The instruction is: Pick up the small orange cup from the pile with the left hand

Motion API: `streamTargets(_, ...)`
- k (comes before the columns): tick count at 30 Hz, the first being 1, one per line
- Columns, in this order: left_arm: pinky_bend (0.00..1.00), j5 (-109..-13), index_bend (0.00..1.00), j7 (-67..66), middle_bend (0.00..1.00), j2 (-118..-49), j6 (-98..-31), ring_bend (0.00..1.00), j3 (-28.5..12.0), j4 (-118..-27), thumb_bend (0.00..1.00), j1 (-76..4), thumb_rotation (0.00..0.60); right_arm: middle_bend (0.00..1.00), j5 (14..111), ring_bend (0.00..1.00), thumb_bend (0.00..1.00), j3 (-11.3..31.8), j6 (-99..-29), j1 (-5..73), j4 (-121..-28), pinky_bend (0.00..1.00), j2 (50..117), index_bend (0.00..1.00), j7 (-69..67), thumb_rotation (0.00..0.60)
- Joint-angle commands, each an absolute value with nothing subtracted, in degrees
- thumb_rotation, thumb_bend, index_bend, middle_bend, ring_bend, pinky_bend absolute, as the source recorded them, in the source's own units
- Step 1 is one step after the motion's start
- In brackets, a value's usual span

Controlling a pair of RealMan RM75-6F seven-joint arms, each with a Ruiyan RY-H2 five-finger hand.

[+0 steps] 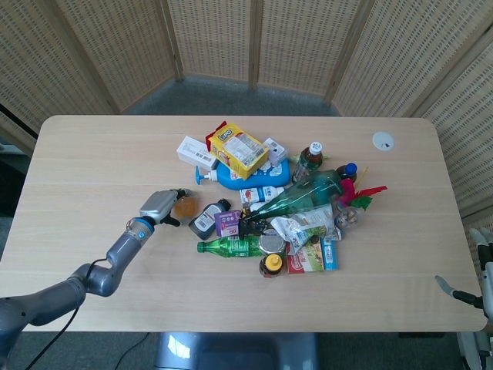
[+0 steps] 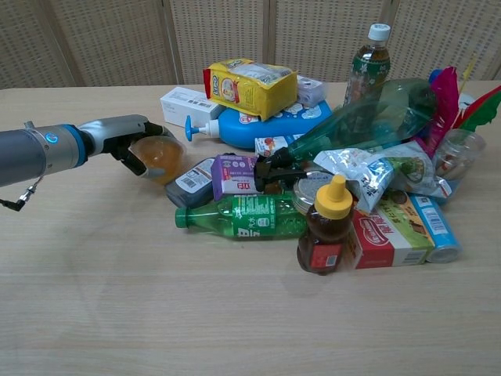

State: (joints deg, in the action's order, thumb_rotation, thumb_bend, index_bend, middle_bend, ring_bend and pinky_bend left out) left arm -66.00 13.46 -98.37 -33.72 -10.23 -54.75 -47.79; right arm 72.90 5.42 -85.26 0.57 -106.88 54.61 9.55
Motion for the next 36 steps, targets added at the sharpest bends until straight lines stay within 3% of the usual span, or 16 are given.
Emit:
streamTargets(1, 0.29, -66.12, 0.30, 14.01, 0.34, -98.06, -33.96, 0.51, -10.23, -54.78, 0.47, -47.30, 0.600, 0.00, 72.98, 0.00, 0.18, 5.50, -85.37, 0.56, -106.93, 0.00, 54.59, 0.00, 9.49, 0.412)
streamTargets(7, 0.38, -66.79, 0.34, 16.03, 0.39, -95.57, -36.63, 0.56, -10.42, -56.82, 0.47, -44.75, 0.600, 0.00, 73.23, 0.00, 0.18, 5.70, -85.92, 0.35, -107.19, 0.00, 54.21, 0.00, 9.35, 0.415)
streamTargets(19, 0.39, -71.75, 0.35, 21.75, 0.40, -81.32, -46.87, 0.57, -11.45, -74.21, 0.48, -38.16, 0.600, 0.00, 74.17, 0.00, 0.18, 5.50, -84.75, 0.94, -106.39, 0.00, 55.30, 0.00, 8.52, 0.413)
streamTargets(36, 0.38, -73.14, 0.35, 27.75, 0.40, -56.44, -58.04, 0.57, -21.34, -102.84, 0.47, -33.93, 0.600, 0.00, 76.34, 0.00, 0.18, 4.70, -82.06, 2.01, -101.81, 0.00, 58.92, 0.00, 3.69, 0.413)
